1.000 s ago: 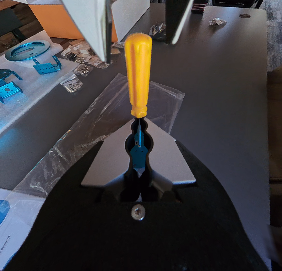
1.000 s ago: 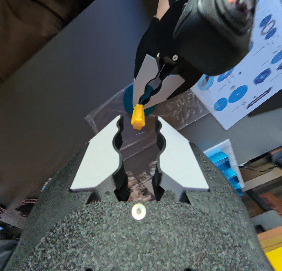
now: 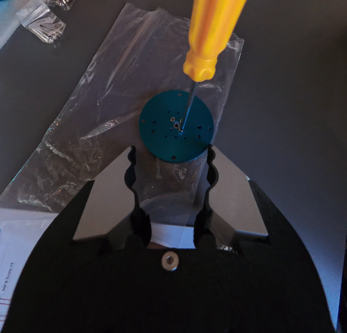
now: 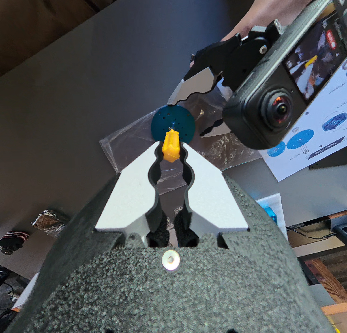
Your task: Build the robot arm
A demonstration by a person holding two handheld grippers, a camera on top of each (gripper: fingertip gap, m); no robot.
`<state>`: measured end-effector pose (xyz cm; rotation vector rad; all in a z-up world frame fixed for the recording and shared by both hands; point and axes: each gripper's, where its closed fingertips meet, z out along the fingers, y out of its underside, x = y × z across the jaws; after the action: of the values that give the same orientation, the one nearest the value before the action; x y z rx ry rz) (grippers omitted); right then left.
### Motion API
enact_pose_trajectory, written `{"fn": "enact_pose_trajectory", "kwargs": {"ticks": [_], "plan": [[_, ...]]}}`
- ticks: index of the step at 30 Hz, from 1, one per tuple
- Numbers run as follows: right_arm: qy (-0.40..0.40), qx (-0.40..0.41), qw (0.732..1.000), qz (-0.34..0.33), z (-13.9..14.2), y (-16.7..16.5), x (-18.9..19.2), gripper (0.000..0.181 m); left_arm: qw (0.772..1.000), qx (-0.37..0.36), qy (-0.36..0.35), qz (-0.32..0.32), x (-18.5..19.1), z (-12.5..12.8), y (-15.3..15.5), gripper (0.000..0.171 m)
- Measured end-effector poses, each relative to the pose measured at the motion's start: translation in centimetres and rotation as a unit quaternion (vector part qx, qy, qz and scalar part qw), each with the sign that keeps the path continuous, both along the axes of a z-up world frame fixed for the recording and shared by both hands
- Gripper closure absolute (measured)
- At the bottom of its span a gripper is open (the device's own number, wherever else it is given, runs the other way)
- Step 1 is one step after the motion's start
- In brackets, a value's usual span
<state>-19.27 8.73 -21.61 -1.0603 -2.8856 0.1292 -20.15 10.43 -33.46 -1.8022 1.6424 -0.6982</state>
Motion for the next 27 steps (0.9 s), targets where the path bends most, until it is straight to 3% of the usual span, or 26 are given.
{"fn": "enact_pose_trajectory", "kwargs": {"ticks": [3,8,14,19,27], "plan": [[0.007,-0.005,1.000,-0.011,0.00,-0.04,-0.05,0.164,1.000,-0.010,-0.006,-0.011,0.19,-0.04,-0.48,0.103],[0.024,-0.017,0.998,-0.047,0.00,0.17,-0.33,0.164,1.000,-0.013,-0.007,-0.009,0.35,-0.07,-0.51,0.104],[0.038,-0.014,0.987,-0.154,0.02,0.38,-0.24,0.164,1.000,-0.014,-0.008,-0.006,0.38,-0.09,-0.51,0.105],[0.051,0.003,0.961,-0.271,0.01,0.58,0.08,0.164,1.000,-0.014,-0.009,-0.004,0.41,-0.11,-0.48,0.106],[0.066,0.033,0.889,-0.452,0.00,0.57,0.38,0.164,1.000,-0.012,-0.009,0.002,0.47,-0.11,-0.42,0.106]]}}
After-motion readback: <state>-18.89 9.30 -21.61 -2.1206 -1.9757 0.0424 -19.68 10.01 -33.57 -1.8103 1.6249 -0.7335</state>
